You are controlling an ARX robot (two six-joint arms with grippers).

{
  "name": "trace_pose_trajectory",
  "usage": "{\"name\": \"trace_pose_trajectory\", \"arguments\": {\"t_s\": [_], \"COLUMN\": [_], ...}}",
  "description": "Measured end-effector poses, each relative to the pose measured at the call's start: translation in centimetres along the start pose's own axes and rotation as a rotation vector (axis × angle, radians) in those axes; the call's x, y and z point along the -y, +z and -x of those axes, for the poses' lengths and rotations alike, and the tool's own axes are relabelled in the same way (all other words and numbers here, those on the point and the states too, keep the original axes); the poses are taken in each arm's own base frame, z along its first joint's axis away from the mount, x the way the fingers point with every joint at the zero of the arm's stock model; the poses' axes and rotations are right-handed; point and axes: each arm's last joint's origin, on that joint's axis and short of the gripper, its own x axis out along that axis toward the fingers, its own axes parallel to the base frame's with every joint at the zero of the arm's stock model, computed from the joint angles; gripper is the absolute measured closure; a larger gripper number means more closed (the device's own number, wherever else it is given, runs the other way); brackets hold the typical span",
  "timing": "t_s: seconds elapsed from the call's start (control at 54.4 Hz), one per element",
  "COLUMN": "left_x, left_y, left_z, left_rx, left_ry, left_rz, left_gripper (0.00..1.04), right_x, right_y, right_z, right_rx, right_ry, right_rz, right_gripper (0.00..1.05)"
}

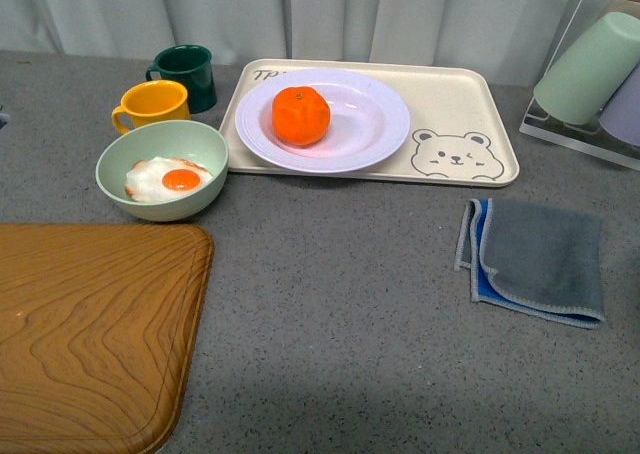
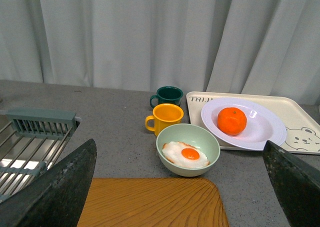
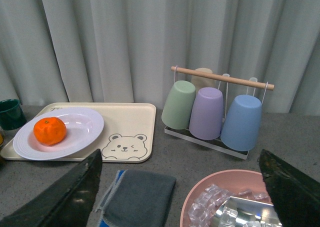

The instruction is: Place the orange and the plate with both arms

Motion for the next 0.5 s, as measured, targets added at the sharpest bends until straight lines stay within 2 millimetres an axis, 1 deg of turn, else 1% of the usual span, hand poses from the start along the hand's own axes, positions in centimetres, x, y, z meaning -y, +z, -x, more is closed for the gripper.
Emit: {"name": "trace_pose_trajectory", "arguments": {"t_s": [0.018,0.092,0.497], "left_x": [0.00,0.00,0.00], "left_y": [0.00,0.00,0.00], "left_z": [0.00,0.00,0.00], "left_rx": [0.000,0.000,0.000], "left_ry": [0.000,0.000,0.000], "left_rz": [0.000,0.000,0.000], "left_gripper": [0.07,0.07,0.07], "right_x": [0.00,0.00,0.00], "right_y": [0.00,0.00,0.00], "right_z": [0.00,0.00,0.00], "right_rx": [0.000,0.000,0.000], "right_ry": [0.000,0.000,0.000], "right_rz": [-0.001,0.000,0.000], "right_gripper": [0.08,0.10,0.09]}}
